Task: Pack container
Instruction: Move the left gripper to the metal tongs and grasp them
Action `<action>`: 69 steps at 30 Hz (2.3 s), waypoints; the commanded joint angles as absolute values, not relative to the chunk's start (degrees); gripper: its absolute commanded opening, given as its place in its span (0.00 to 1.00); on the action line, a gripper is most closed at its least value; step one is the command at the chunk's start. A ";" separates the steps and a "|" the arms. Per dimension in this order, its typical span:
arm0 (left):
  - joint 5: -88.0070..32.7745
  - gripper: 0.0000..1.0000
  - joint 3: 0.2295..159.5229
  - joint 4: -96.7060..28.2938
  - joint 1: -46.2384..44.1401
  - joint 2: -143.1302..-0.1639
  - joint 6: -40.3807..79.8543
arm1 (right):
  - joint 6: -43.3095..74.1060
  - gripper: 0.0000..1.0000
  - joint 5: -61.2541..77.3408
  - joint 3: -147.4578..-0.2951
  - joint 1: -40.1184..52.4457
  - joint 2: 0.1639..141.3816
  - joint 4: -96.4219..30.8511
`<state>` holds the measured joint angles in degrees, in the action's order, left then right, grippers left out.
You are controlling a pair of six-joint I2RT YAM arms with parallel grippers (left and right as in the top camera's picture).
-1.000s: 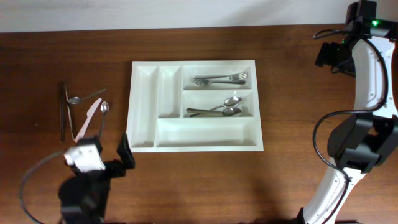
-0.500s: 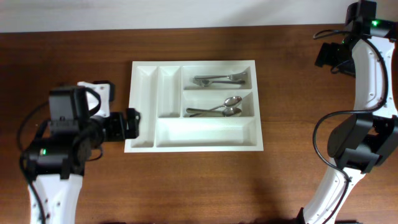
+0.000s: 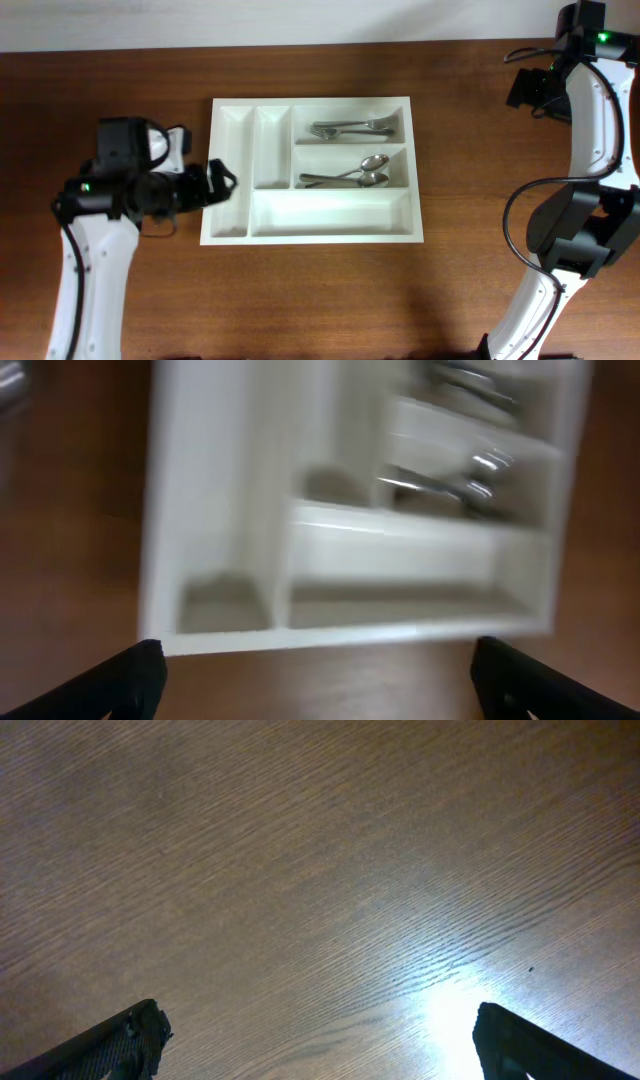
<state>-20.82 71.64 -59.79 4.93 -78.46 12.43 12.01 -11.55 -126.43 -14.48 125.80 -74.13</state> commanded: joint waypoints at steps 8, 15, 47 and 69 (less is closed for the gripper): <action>4.69 0.99 72.75 -51.81 21.08 -87.66 21.30 | 12.01 0.99 -12.49 -126.65 -14.33 126.06 -74.13; 18.81 1.00 72.75 -36.58 22.94 -92.38 0.47 | 12.03 0.99 -12.49 -126.65 -14.33 126.06 -74.13; 6.09 0.92 72.75 -26.94 27.29 -115.55 -3.44 | 12.01 0.99 -12.49 -126.65 -14.33 126.06 -74.13; -5.17 0.02 72.77 -30.85 27.11 -117.62 -2.61 | 12.03 0.99 -12.49 -126.65 -14.33 126.06 -74.13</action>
<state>-3.62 73.47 -28.95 27.14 -115.42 -2.39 11.99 -11.57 -126.43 -14.48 125.82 -74.15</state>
